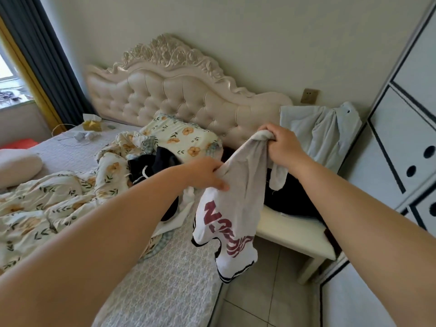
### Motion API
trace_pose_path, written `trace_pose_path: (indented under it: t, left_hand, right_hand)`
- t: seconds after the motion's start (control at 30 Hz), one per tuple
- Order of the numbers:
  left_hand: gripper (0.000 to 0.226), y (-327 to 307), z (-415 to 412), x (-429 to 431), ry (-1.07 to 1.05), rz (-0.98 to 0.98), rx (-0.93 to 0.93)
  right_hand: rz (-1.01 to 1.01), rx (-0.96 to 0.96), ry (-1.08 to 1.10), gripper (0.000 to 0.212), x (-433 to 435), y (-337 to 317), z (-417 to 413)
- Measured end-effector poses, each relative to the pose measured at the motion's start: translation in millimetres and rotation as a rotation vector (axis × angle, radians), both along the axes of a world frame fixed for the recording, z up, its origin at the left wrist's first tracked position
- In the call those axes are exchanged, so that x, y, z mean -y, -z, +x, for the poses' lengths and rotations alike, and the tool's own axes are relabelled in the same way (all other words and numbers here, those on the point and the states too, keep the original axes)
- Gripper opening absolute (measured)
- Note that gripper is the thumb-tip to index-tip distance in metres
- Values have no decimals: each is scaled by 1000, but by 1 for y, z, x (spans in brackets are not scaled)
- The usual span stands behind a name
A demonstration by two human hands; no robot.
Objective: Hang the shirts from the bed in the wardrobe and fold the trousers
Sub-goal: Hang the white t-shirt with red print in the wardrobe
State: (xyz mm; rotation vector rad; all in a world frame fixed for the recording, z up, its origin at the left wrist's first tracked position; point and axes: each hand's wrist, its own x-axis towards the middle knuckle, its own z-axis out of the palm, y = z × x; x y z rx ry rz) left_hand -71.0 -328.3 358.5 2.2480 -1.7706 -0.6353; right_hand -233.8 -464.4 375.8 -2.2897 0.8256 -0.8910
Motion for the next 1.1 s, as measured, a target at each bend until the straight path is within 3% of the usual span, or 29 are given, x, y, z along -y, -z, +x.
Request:
trace_pose_path:
  t: [0.17, 0.37, 0.47, 0.53, 0.63, 0.73, 0.83, 0.93, 1.03, 1.1]
  left_hand:
    - [32, 13, 11, -17, -57, -77, -105]
    - [38, 12, -2, -32, -211, -404, -572]
    - [30, 6, -16, -41, -193, -369, -715]
    - [27, -1, -23, -47, -194, -356, -800]
    - [33, -8, -36, -52, -210, -415, -666]
    - [32, -11, -54, -54, -209, -471, -560]
    - [22, -17, -79, -53, -152, -510, -509]
    - [21, -23, -99, -50, -91, -536, -483]
    - [19, -23, -93, -55, -112, -582, -433]
    - [11, -21, -83, -61, -60, -508, -332]
  right_hand:
    - [-44, -115, 129, 37, -12, -8, -34]
    - [-122, -385, 280, 25, -33, -5, -77]
    - [-147, -489, 329, 17, -47, 2, -94]
    - [-106, -519, 325, 24, -55, 5, -102]
    - [-57, -609, 276, 25, -60, 3, -110]
    - [82, -690, 122, 10, -65, -3, -115]
    - [331, -535, -100, 37, -82, -14, -106]
    - [293, -356, -119, 12, -94, -17, -87]
    - [224, -217, -81, 25, -101, -19, -83]
    - [226, -118, -72, 25, -104, -27, -84]
